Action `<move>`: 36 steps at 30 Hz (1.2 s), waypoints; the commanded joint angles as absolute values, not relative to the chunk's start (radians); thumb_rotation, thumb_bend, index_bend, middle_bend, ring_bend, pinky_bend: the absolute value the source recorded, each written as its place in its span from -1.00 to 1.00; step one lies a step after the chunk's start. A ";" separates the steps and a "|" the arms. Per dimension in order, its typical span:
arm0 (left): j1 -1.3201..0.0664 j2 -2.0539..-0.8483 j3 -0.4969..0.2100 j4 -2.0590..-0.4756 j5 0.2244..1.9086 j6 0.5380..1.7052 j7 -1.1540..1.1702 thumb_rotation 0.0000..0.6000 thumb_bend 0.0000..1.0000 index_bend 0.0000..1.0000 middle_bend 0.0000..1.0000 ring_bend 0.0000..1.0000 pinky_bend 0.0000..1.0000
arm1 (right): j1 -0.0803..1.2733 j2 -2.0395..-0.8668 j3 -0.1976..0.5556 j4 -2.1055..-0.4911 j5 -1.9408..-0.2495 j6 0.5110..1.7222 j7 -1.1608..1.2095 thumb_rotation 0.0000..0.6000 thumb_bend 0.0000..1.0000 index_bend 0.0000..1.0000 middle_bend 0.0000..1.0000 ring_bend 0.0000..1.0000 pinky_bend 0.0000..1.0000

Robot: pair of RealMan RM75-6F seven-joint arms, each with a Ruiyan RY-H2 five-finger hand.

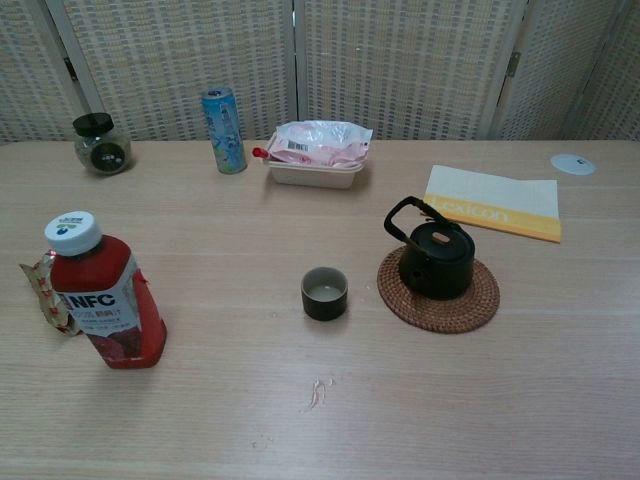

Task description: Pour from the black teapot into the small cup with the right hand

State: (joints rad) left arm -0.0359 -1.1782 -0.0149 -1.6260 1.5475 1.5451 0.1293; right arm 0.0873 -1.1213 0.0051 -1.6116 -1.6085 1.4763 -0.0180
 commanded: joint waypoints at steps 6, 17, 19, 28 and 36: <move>-0.036 -1.179 -0.013 -1.626 1.543 1.540 0.132 1.00 -0.58 -1.00 -1.00 -1.00 -1.00 | 0.091 -1.122 0.007 -1.610 -1.610 1.474 -0.016 1.00 -0.78 -0.83 -0.62 -0.92 -1.00; -0.037 -1.177 -0.013 -1.628 1.539 1.536 0.133 1.00 -0.58 -0.98 -1.00 -1.00 -1.00 | 0.096 -1.118 0.006 -1.616 -1.613 1.469 -0.015 1.00 -0.88 -0.73 -0.51 -0.82 -1.00; -0.038 -1.177 -0.014 -1.627 1.539 1.535 0.133 1.00 -0.58 -0.97 -1.00 -1.00 -1.00 | 0.097 -1.117 0.006 -1.617 -1.612 1.467 -0.016 1.00 -0.90 -0.73 -0.50 -0.82 -1.00; -0.040 -1.177 -0.013 -1.628 1.540 1.531 0.136 1.00 -0.58 -0.97 -1.00 -1.00 -1.00 | 0.131 -1.102 0.012 -1.653 -1.615 1.420 -0.050 1.00 -0.94 -0.71 -0.40 -0.68 -0.84; -0.038 -1.175 -0.013 -1.633 1.539 1.536 0.139 1.00 -0.58 -0.97 -1.00 -1.00 -1.00 | 0.201 -1.066 0.020 -1.734 -1.599 1.303 -0.099 1.00 -1.00 -0.71 -0.43 -0.68 -0.84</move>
State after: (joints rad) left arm -0.0377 -1.1754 -0.0127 -1.6326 1.5392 1.5357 0.1386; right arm 0.1832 -1.0764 0.0167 -1.7162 -1.6038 1.3248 -0.0870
